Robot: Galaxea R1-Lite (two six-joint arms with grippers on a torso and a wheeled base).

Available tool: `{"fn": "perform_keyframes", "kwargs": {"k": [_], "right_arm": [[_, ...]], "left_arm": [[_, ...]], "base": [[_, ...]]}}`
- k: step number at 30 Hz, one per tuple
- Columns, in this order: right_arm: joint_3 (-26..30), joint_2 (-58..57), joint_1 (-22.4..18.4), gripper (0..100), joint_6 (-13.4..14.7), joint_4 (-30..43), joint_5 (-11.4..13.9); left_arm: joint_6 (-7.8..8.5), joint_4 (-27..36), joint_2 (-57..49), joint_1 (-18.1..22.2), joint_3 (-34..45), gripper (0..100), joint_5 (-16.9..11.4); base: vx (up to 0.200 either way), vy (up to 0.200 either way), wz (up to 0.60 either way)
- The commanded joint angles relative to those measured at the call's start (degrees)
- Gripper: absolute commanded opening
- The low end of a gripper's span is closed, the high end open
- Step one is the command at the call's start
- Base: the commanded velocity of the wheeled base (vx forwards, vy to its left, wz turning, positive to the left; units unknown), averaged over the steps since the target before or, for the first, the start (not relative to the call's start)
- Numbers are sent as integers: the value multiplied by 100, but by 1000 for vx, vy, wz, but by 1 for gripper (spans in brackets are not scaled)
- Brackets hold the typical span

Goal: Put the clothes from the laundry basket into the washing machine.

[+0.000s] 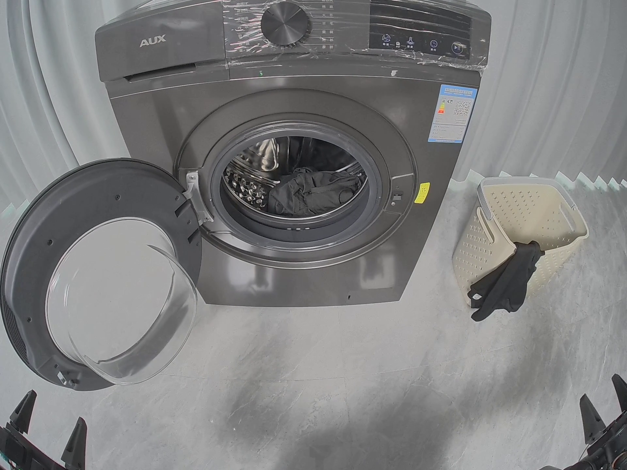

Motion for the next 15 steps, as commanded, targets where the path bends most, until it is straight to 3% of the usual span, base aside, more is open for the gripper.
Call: {"fn": "perform_keyframes", "kwargs": {"k": [1, 3, 4, 6, 7, 8, 15], "right_arm": [[-13, -66, -11, 100, 153, -3, -517], [-13, -66, -11, 100, 144, -3, -552], [119, -57, -11, 100, -146, -266, -992], [225, -57, -11, 100, -374, -416, -631], [277, -48, 7, 100, -498, -416, -297], [286, -48, -2, 100, -550, -425, -174], [295, -66, 7, 100, -541, -451, -245]], "left_arm": [[-29, -4, -73, -4, 92, 100, 16], [-29, -4, -73, -4, 92, 100, 16], [-46, -4, -73, -13, 101, 100, 24], [-46, -4, -73, -13, 92, 100, 24], [-38, -4, -73, -13, 101, 100, 24], [-29, -4, -73, -13, 92, 100, 24], [-46, -4, -73, -13, 101, 100, 24]], "base": [[0, -200, 0], [0, -200, 0], [0, -200, 0], [0, -200, 0], [0, -200, 0], [0, -200, 0], [0, -200, 0]]}}
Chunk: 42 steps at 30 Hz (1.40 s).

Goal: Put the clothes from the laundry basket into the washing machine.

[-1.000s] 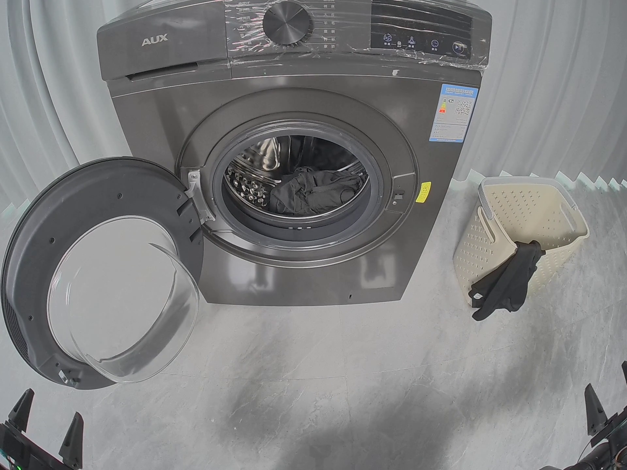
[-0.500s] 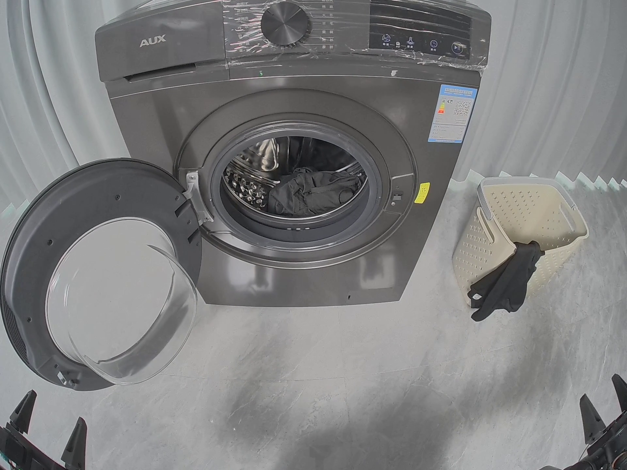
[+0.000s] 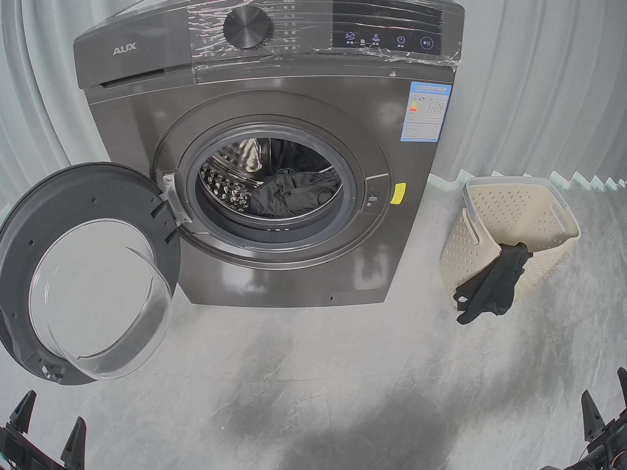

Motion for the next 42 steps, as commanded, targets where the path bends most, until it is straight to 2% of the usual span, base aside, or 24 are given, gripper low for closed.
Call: {"fn": "perform_keyframes", "kwargs": {"k": [1, 23, 26, 28, 37, 42], "right_arm": [[110, -57, 11, 100, 4, -29, 28], [110, -57, 11, 100, -13, -29, 10], [110, -57, 11, 100, -13, -29, 10], [110, -57, 11, 100, -13, -29, 10], [110, -57, 11, 100, -13, -29, 10], [110, -57, 11, 100, -13, -29, 10]], "left_arm": [[-9, 2, -66, -2, 101, 100, 0], [-35, 2, -66, -2, 92, 100, 79], [-132, 2, -66, -2, 92, 100, 79], [-140, 2, -66, -2, 92, 100, 70], [-132, 2, -66, -2, 92, 100, 70], [-158, 2, -66, -2, 92, 100, 70]], "base": [[0, -200, 0], [0, -200, 0], [0, -200, 0], [0, -200, 0], [0, 0, 0], [200, 0, 0]]}}
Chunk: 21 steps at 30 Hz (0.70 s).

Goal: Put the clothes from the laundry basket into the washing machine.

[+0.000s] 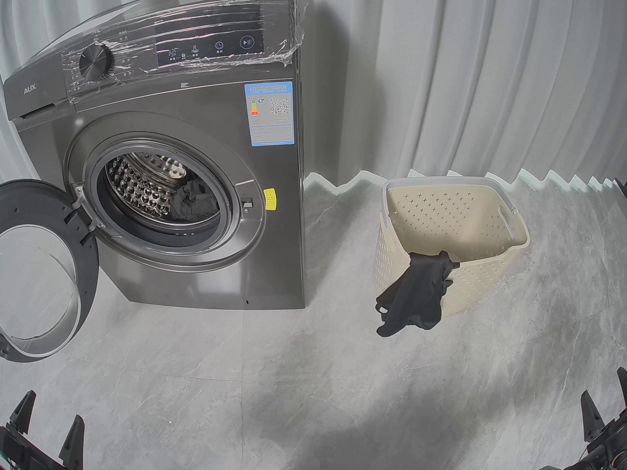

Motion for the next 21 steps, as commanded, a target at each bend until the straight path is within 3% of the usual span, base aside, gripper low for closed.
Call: {"fn": "perform_keyframes", "kwargs": {"k": [1, 4, 10, 21], "right_arm": [[101, -68, 0, 100, 0, 0, 2], [101, -68, 0, 100, 0, 0, 2], [101, -68, 0, 100, 0, 0, 2], [101, -68, 0, 100, 0, 0, 2]], "left_arm": [[-15, -1, -79, 3, 92, 100, 1], [-51, -1, -79, 3, 92, 100, 1], [-59, 8, -79, 3, 84, 100, 1], [-51, 8, -79, 3, 92, 100, 1]], "base": [[200, 0, 0], [200, 0, 0], [0, 0, 0], [0, -200, 0]]}}
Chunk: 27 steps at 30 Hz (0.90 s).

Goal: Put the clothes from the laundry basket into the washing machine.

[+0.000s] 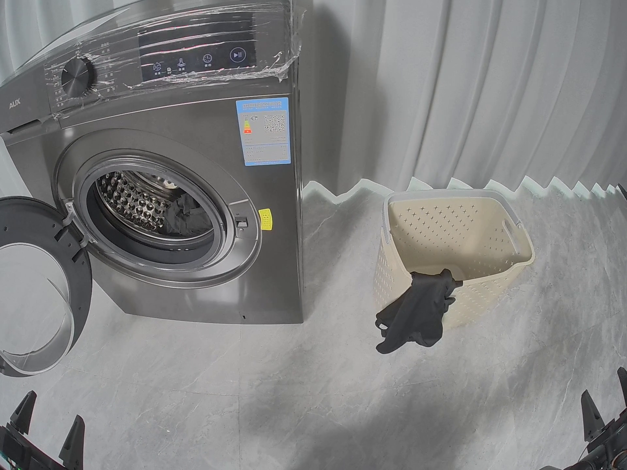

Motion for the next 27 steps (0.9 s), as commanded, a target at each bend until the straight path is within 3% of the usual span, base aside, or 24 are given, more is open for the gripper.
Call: {"fn": "perform_keyframes", "kwargs": {"k": [1, 10, 27], "right_arm": [[101, -75, 0, 100, 0, 0, 2], [101, -75, 0, 100, 0, 0, 2], [31, -84, -17, 100, -35, -141, -33]], "left_arm": [[3, 2, -85, 3, 92, 100, 1], [3, -7, -85, 3, 92, 100, 1], [3, -7, -85, 3, 84, 100, 1]], "base": [[0, -200, 0], [0, -200, 0], [0, 0, 0]]}}
